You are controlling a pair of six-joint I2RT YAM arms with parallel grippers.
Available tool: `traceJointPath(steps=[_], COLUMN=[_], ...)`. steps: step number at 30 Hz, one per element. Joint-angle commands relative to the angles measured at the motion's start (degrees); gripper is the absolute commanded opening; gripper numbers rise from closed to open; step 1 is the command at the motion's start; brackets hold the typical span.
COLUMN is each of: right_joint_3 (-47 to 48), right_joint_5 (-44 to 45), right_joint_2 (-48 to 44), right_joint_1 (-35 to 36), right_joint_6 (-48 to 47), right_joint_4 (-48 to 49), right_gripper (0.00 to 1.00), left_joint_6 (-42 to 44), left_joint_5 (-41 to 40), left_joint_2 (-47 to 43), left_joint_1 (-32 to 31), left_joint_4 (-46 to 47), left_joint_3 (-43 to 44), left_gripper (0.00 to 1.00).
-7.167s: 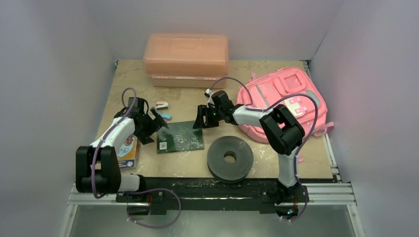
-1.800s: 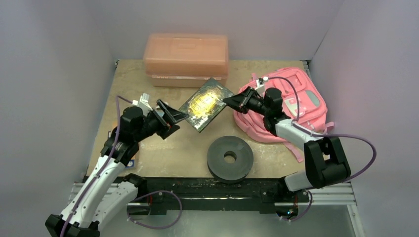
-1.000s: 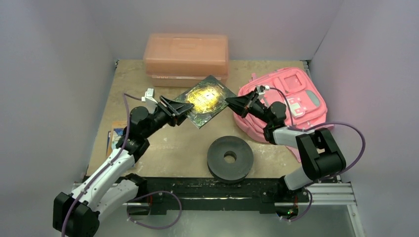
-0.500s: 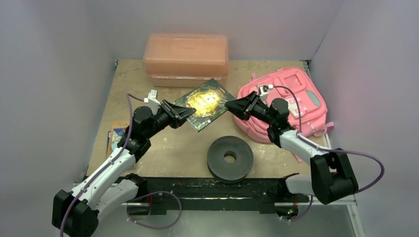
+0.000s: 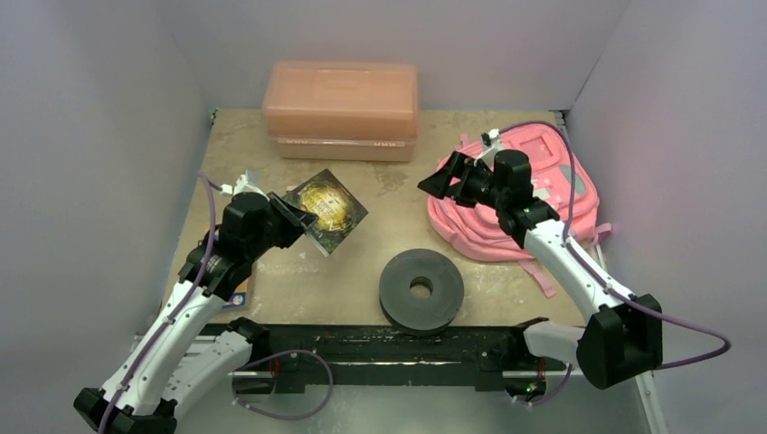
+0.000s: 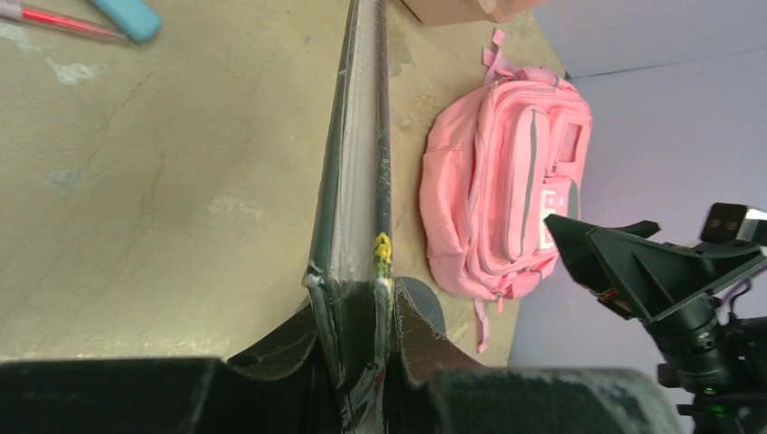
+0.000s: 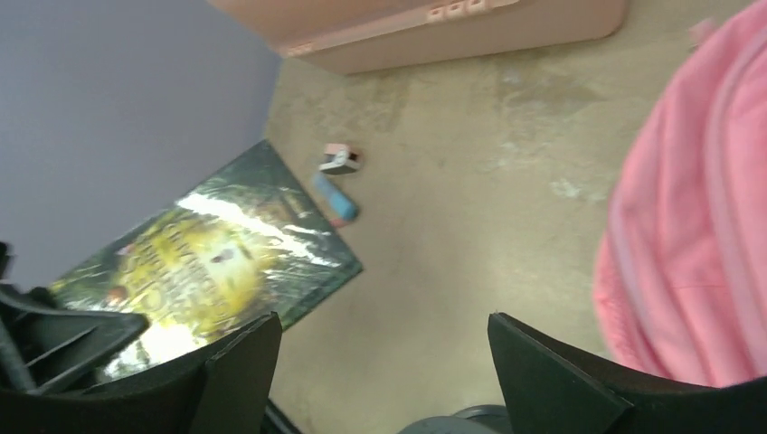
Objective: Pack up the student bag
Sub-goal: Pick up the book from the center of the board, then place the book in the student bag.
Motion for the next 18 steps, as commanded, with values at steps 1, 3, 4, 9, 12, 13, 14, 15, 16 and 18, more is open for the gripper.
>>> traceJointPath(steps=[1,3,4,9,12,13,14,15,16,18], right_joint_3=[6.2,9.1,10.4,13.9,15.2,16.0,16.9,17.7,18.2,18.5], right_joint_5=[15.3,21.8,24.1,36.0,42.2,45.0,47.6,50.0,52.1,54.7], right_joint_2=[0.8,2.6,3.6,6.9,9.4,11.0,12.3,13.7,14.9,16.7], right_joint_1=[-0.1,-0.1,0.0,3.2,5.9,6.9,7.7,8.4,8.9,9.5], right_joint_6=[-18.4,-21.4,-22.8,-26.3,-26.4,-26.3,-26.1,-26.0,-25.8,-25.4], right_joint_4=[-15.9,-20.7,-22.6,-26.7,-28.1,-29.1,-30.4,-31.5,-32.4,-32.7], right_gripper=[0.89,0.9,0.9,0.89,0.88,0.88,0.88,0.87,0.87,0.87], left_joint_6=[4.0,3.9,3.9,3.2,2.6,2.6,2.6,2.5,2.6,2.8], left_joint_5=[-2.4,-1.7,-1.0,4.9,8.4,9.4,10.5,11.3,11.9,12.9], left_joint_2=[-0.6,-0.1,0.3,2.8,4.6,5.2,5.8,6.3,6.8,7.7], left_joint_1=[0.2,0.2,0.2,0.2,0.2,0.2,0.2,0.2,0.2,0.2], left_joint_4=[-1.5,-1.8,-1.7,0.8,2.0,2.3,2.7,2.9,3.1,3.7], left_joint_3=[4.6,4.6,4.7,3.4,2.9,2.9,2.9,2.9,2.8,2.6], left_gripper=[0.0,0.0,0.0,0.0,0.0,0.0,0.0,0.0,0.0,0.0])
